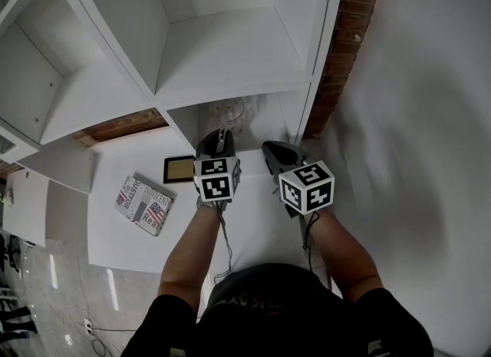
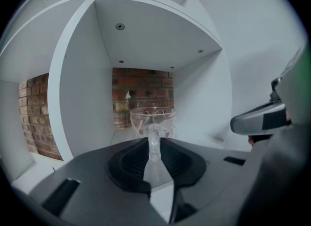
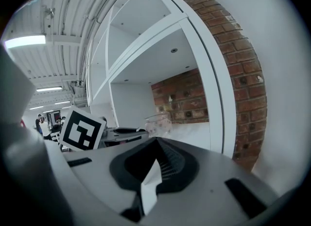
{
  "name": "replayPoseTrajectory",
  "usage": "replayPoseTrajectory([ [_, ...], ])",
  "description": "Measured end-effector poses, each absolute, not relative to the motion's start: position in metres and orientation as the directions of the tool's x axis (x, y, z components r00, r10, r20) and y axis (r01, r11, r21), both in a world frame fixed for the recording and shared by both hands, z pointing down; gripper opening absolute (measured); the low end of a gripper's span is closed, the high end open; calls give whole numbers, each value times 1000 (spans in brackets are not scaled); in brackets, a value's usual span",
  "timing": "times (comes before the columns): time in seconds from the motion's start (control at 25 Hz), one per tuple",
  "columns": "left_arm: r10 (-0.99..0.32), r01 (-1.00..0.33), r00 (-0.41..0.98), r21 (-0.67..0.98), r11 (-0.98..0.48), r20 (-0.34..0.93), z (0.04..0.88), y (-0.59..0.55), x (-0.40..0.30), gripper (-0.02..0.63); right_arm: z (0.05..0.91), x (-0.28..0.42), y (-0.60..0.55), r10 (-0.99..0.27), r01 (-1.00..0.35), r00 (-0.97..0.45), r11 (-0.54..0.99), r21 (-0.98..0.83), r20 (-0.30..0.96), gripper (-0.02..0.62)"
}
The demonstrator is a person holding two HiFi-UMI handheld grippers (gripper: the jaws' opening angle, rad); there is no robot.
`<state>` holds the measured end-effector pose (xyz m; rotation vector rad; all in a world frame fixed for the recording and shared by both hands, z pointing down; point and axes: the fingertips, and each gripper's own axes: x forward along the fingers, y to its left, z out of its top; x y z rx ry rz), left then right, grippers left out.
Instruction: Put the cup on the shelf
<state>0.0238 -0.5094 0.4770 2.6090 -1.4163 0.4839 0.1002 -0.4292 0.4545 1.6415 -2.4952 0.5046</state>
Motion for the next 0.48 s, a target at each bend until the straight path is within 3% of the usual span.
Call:
replayPoseTrajectory([
  [0.12, -784, -833, 511, -24, -553, 353, 482, -508, 22, 119, 454, 98, -427, -870, -907, -413, 365, -211, 270, 0],
  [0.48, -806, -850, 492, -19, -527, 330, 473, -494, 16, 135, 449, 102, -416, -864, -903, -425, 383, -198, 269, 0],
])
